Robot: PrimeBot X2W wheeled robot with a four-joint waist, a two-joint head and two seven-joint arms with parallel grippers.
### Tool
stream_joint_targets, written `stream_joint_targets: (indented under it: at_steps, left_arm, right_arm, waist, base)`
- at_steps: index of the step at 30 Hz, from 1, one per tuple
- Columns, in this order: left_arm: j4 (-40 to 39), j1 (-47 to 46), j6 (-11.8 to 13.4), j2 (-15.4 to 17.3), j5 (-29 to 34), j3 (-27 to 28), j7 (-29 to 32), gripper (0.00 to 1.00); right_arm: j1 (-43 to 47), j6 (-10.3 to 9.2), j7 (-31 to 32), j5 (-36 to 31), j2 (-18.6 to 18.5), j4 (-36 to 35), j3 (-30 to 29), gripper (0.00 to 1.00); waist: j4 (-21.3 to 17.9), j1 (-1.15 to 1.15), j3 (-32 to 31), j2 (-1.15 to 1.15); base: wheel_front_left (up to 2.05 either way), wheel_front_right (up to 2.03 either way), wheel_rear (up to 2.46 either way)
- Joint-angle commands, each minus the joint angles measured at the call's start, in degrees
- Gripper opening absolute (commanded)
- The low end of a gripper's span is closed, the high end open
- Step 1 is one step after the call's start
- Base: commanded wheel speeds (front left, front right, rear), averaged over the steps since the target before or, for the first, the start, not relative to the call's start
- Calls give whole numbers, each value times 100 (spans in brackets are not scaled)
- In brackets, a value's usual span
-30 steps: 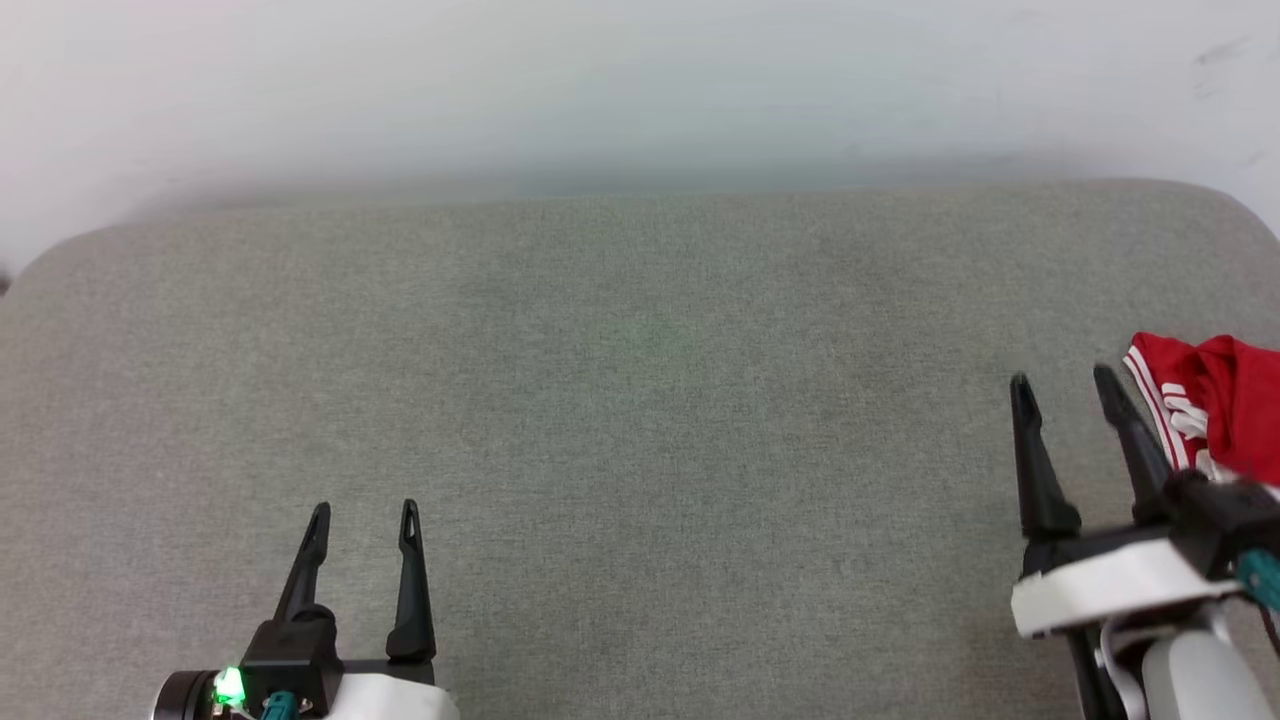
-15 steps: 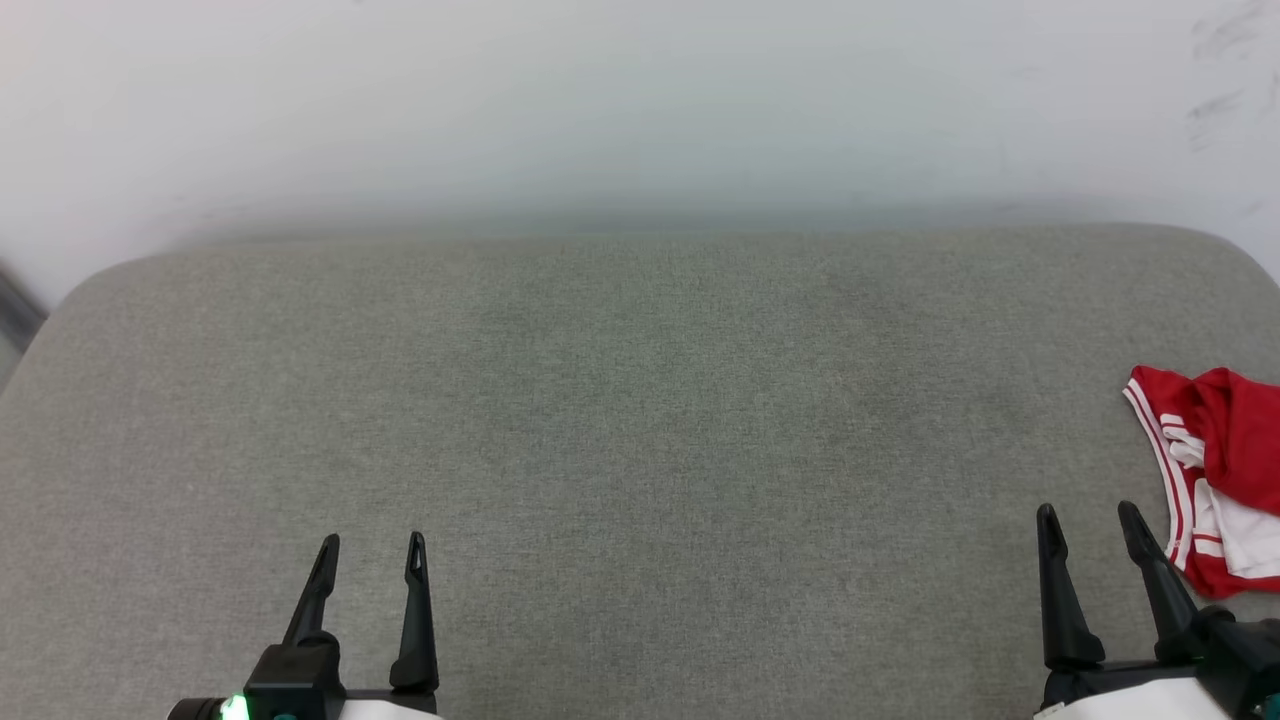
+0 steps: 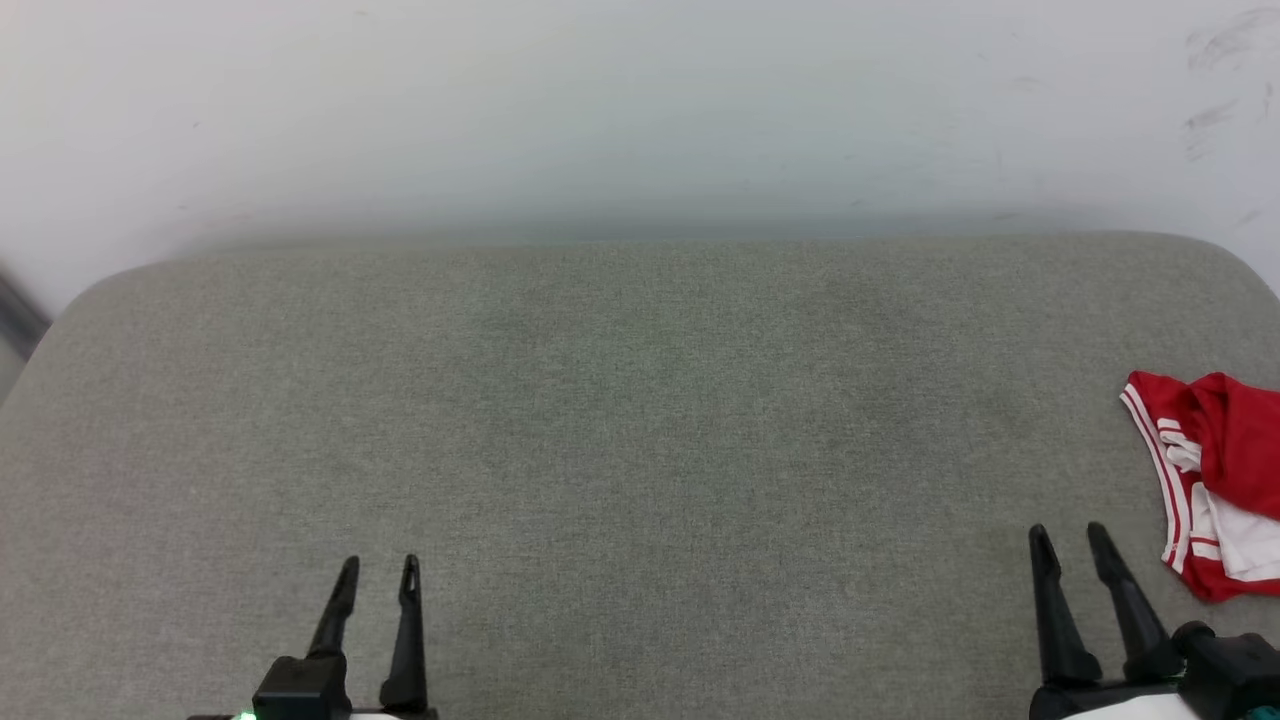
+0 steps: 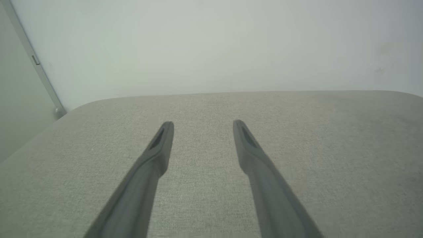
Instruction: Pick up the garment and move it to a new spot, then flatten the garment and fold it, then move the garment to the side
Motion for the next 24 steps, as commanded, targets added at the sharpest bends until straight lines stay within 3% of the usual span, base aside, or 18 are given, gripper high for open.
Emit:
stream_joint_targets:
  at_steps: [1, 4, 24]
  left_arm:
    - [78, 7, -2, -3, -15, -2, 5, 0]
    - [219, 33, -10, -8, -112, 8, 31, 0]
    - [423, -335, -214, -9, -2378, 222, 581, 0]
  right_arm:
    - [8, 0, 6, 16, 0, 72, 8, 0]
    - [4, 0, 37, 112, -2, 196, 15, 0]
    - [-368, -1, 471, 2372, -112, 458, 52, 0]
  waist:
    - [0, 0, 0, 0]
    - [1, 0, 0, 0]
    - [18, 0, 5, 0]
  base:
    - [0, 0, 0]
    - [0, 0, 0]
    - [0, 0, 0]
